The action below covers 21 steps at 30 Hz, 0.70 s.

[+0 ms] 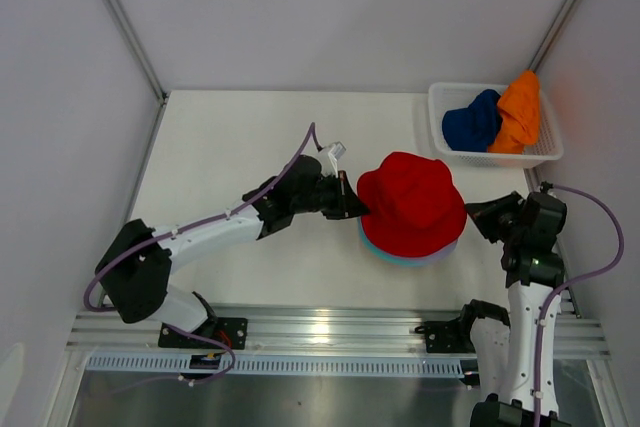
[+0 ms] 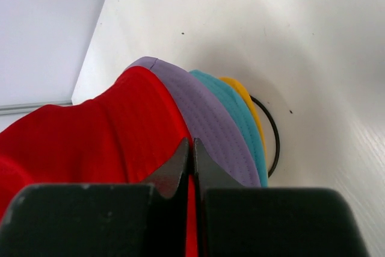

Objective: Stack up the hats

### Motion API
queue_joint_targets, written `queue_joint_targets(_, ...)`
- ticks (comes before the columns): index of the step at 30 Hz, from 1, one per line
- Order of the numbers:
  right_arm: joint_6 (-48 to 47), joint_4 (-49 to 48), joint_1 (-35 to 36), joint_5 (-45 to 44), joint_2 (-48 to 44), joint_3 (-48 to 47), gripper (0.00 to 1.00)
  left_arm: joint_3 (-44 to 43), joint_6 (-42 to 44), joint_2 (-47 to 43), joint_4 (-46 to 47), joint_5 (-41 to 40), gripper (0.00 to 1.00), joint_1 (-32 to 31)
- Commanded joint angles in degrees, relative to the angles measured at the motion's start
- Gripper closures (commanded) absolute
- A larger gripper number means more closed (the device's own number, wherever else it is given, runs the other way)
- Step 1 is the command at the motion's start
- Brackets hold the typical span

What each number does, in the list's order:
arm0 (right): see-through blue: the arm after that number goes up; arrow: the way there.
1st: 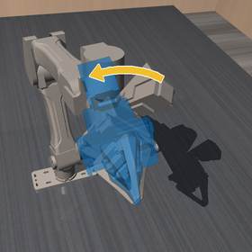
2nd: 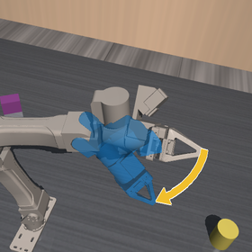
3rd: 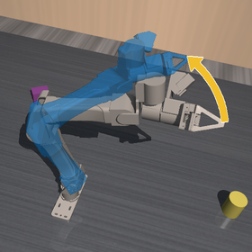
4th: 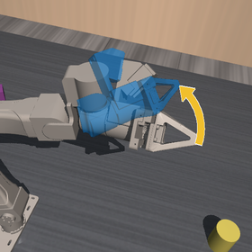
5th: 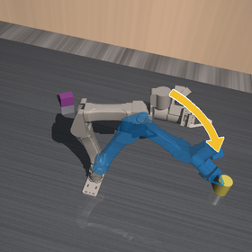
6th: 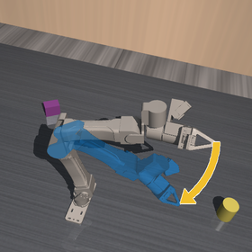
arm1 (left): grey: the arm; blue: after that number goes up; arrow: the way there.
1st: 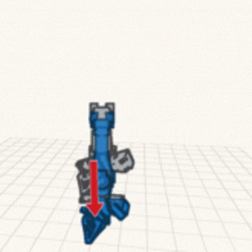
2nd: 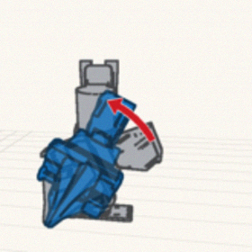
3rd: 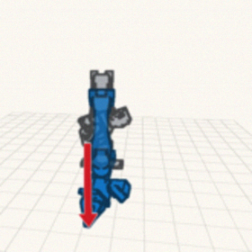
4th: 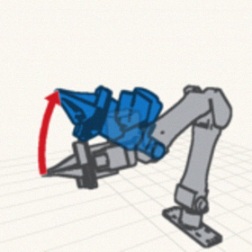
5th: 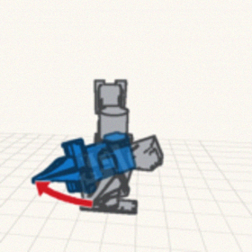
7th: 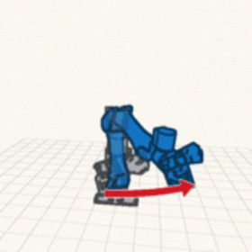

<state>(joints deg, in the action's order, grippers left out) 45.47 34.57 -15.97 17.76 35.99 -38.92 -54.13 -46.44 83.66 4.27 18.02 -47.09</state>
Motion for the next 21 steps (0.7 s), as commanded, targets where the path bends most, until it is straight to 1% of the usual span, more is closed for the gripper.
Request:
queue_joint_targets(1, -2.41, 1.82, -0.03, -3.0, 0.22, 0.33, 1.0, -2.56, 2.67, -0.61, -2.87, -1.59, 0.99, 0.25)
queue_joint_targets(8, -6.01, 1.64, 0.15, -5.19, -0.65, 7.53, 1.0, -1.68, 2.31, 2.03, -3.39, -1.23, 0.99, 0.25)
queue_joint_targets(11, -8.03, 2.17, 0.5, -6.68, -0.22, 8.15, 1.0, -0.72, 2.31, 2.73, -3.74, -1.23, 0.99, 0.25)
queue_joint_targets(14, -8.3, 0.42, 1.29, -5.72, 1.54, 9.2, 1.0, 1.21, 1.7, 2.91, -3.4, -0.71, 0.99, 0.25)
queue_joint_targets(16, -8.3, -0.46, 2.51, -5.98, 3.38, 9.21, 1.0, 2.35, 1.44, 3.09, -2.78, -0.62, 0.99, 0.25)
queue_joint_targets(21, -8.74, -1.78, 5.94, -9.05, 6.55, 7.9, 1.0, 1.92, 2.14, 4.15, -3.74, -0.71, 0.99, 0.25)
